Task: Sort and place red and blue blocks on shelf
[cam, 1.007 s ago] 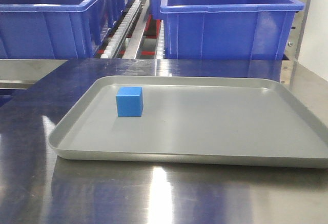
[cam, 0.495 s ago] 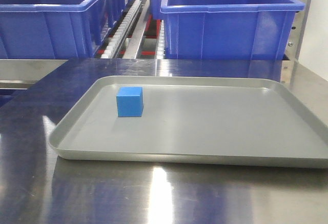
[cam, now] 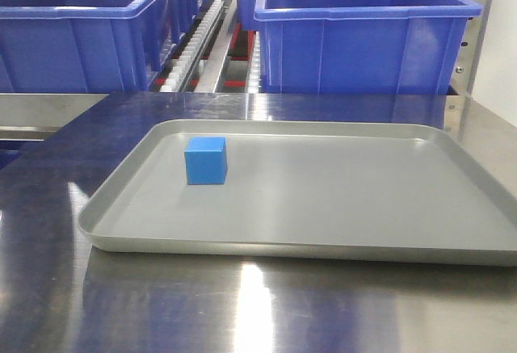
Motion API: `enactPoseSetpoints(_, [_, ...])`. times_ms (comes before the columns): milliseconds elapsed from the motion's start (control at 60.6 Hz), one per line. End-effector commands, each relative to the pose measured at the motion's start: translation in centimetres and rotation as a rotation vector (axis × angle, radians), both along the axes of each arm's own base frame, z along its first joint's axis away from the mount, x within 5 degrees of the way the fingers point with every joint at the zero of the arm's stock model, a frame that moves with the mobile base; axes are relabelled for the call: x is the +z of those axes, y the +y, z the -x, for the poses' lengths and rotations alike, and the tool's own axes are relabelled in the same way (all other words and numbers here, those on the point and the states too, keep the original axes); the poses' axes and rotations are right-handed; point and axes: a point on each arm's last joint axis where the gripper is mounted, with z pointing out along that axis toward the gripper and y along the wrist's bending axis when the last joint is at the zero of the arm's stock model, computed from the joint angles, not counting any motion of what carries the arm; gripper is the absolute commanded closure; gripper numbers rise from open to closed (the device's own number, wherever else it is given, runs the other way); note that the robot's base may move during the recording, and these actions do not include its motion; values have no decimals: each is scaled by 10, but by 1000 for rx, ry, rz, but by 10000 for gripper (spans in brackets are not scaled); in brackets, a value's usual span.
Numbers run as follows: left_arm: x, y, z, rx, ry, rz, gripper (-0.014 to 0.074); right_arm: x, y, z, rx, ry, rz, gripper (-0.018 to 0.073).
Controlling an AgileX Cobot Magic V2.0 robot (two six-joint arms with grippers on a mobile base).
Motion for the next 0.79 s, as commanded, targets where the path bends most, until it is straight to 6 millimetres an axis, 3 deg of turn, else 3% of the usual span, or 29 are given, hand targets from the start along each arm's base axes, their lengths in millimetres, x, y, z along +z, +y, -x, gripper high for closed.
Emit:
enactPoseSetpoints(0, [21, -18, -13, -41, -105, 47, 134, 17, 0, -2, 2, -116, 31, 502])
enactPoseSetpoints(198, [18, -61, -41, -160, -100, 37, 134, 17, 0, -2, 2, -116, 31, 502])
enactPoseSetpoints(512, [-9, -128, -72, -300, -24, -19, 134, 17, 0, -2, 2, -116, 31, 502])
enactPoseSetpoints(776, [-31, -160, -83, -316, 9, -104, 134, 17, 0, -2, 2, -116, 31, 502])
